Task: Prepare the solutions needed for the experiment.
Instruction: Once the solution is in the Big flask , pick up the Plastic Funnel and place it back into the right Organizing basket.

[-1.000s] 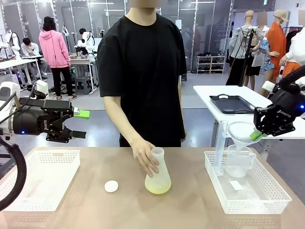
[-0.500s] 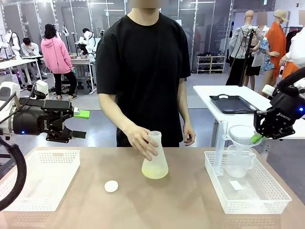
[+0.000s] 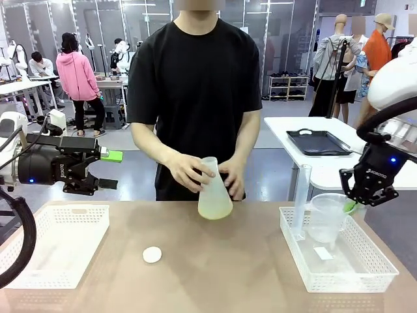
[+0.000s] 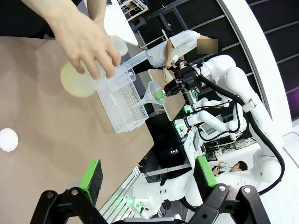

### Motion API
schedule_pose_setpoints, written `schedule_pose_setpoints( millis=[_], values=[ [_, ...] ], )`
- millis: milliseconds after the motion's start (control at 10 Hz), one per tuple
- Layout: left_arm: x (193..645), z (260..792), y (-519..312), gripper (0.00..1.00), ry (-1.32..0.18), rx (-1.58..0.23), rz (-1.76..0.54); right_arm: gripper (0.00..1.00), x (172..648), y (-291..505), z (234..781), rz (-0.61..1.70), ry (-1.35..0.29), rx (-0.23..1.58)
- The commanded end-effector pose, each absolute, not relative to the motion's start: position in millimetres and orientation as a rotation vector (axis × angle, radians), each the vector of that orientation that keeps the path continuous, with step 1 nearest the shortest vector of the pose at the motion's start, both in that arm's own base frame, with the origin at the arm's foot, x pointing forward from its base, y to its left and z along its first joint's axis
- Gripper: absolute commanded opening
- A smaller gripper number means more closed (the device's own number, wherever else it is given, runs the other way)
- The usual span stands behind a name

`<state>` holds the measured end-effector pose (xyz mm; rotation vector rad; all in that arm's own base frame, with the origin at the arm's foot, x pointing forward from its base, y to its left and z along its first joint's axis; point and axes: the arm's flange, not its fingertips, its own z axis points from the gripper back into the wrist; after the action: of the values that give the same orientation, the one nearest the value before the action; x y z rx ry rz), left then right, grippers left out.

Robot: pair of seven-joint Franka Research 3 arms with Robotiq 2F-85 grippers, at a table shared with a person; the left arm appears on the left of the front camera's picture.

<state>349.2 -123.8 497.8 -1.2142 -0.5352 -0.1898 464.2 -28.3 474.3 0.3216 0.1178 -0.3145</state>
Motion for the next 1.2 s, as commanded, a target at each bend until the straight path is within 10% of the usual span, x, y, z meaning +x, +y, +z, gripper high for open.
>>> schedule_pose_setpoints(
  millis=[0, 800, 1100],
  values=[
    [348, 500, -125, 1.00, -0.528, -1.211, -0.176, 0.04, 482, -21, 471, -0.380, 0.207, 0.240],
    [348, 500, -125, 1.00, -0.528, -1.211, -0.176, 0.04, 503, -33, 413, -0.621, 0.251, 0.196],
    [348, 500, -125, 1.00, -0.528, -1.211, -0.176, 0.31, 506, -36, 412, -0.652, 0.200, 0.206]
  ],
)
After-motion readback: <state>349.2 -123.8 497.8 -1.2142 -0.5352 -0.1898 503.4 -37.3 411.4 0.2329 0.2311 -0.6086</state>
